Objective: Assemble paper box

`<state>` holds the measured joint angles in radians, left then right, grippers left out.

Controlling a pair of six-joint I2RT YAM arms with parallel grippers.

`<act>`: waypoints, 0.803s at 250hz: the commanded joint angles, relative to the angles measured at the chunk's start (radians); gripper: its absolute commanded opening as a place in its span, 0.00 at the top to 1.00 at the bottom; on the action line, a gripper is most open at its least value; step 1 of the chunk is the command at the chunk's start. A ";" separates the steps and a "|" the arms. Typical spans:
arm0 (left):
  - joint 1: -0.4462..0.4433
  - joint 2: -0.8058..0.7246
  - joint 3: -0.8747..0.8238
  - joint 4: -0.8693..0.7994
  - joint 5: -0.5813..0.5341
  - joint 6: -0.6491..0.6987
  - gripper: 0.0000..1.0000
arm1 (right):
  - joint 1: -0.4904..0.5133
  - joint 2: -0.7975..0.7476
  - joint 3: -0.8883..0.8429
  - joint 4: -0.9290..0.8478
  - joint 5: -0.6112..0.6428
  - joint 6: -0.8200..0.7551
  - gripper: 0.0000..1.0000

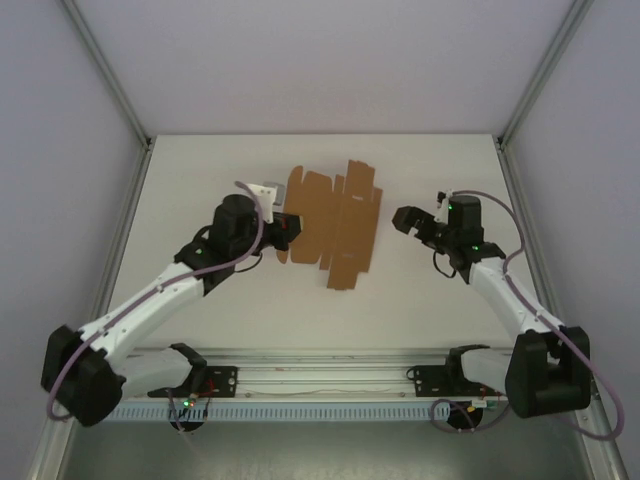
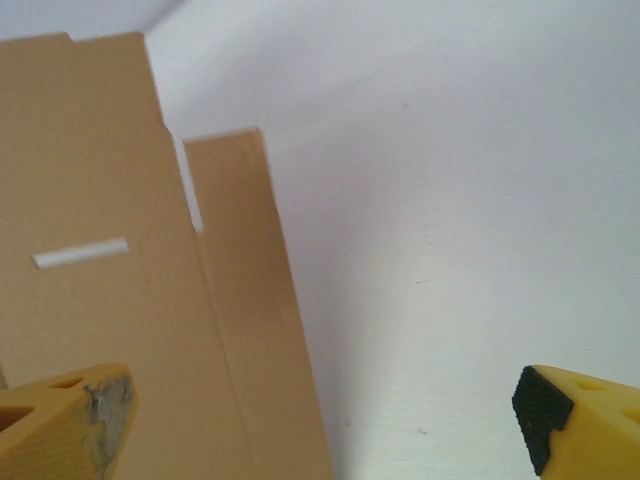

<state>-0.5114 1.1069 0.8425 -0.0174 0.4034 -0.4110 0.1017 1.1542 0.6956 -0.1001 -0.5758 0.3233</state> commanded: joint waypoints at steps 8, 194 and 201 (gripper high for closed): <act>0.031 -0.112 -0.050 0.193 0.118 -0.072 0.99 | -0.005 -0.054 -0.035 0.115 -0.309 -0.077 0.03; 0.039 -0.324 -0.166 0.305 0.233 -0.217 1.00 | -0.027 -0.114 0.043 0.205 -0.636 -0.177 0.40; 0.038 -0.327 -0.167 0.299 0.226 -0.213 1.00 | -0.028 -0.116 0.047 0.200 -0.640 -0.180 0.44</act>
<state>-0.4767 0.8082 0.6777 0.2741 0.6144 -0.6147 0.0830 1.0679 0.7013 0.0902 -1.1507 0.1776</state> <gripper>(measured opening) 0.079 0.632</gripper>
